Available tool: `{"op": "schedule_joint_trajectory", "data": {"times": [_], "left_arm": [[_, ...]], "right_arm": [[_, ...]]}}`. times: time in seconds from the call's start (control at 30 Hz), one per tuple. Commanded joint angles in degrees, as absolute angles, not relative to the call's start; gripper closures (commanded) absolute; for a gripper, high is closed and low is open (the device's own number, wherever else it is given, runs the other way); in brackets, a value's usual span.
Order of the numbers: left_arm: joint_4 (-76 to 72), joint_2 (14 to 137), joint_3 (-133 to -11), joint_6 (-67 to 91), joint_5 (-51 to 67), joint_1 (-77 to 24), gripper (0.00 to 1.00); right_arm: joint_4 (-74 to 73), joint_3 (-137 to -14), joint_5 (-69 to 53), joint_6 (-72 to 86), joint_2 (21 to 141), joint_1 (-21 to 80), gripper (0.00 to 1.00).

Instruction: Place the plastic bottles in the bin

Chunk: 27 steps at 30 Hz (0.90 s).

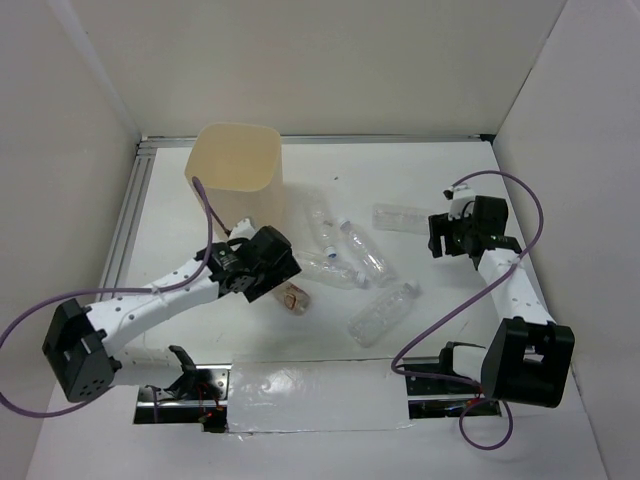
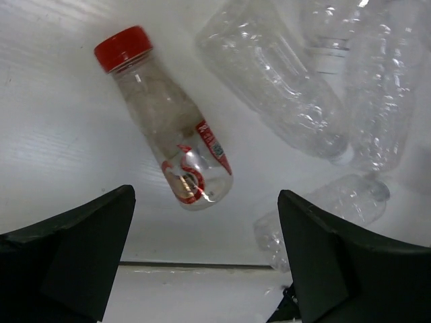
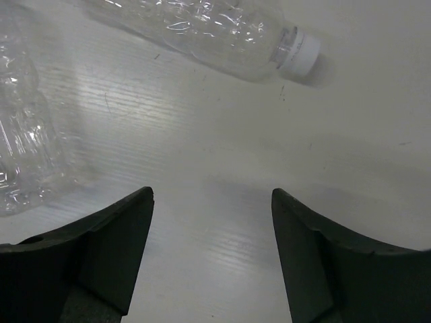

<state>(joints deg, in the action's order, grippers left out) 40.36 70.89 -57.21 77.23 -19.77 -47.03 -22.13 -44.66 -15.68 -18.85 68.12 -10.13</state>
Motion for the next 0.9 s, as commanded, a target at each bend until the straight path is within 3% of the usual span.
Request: {"op": "schedule_joint_trajectory", "data": {"times": [0.0, 0.37, 0.53, 0.6, 0.7, 0.73, 0.77, 0.87], "left_arm": [[44.4, 75.1, -55.7, 90.7, -19.2, -47.4, 0.0], [28.8, 92.4, -56.7, 86.7, -19.2, -46.8, 0.0], [28.2, 94.1, -55.7, 84.9, -19.2, -46.8, 0.36], [28.2, 93.3, -54.9, 84.1, -19.2, -47.3, 0.42], [27.7, 91.0, -54.2, 82.5, -18.7, -47.8, 0.6], [27.7, 90.3, -53.6, 81.1, -18.7, -48.9, 0.66], [27.7, 88.4, -53.6, 79.9, -18.2, -49.7, 0.79], [27.7, 84.6, -55.6, 72.1, -18.2, -54.1, 0.93]], "right_arm": [[-22.0, -45.4, -17.8, -19.2, 69.3, -10.4, 0.2], [-22.0, -44.8, -19.5, -20.2, 70.0, -10.4, 0.2], [-25.7, -45.5, -28.7, -27.5, 70.6, -10.4, 0.2], [-30.4, -46.7, -38.0, -32.3, 70.6, -10.4, 0.2], [-38.2, -46.7, -50.9, -46.4, 67.4, -10.4, 0.26], [-39.8, -46.7, -53.4, -54.4, 64.8, -10.4, 0.32], [-43.0, -46.0, -55.4, -58.4, 63.4, -10.4, 0.35], [-51.3, -45.2, -59.3, -81.0, 59.1, -8.1, 0.37]]}}
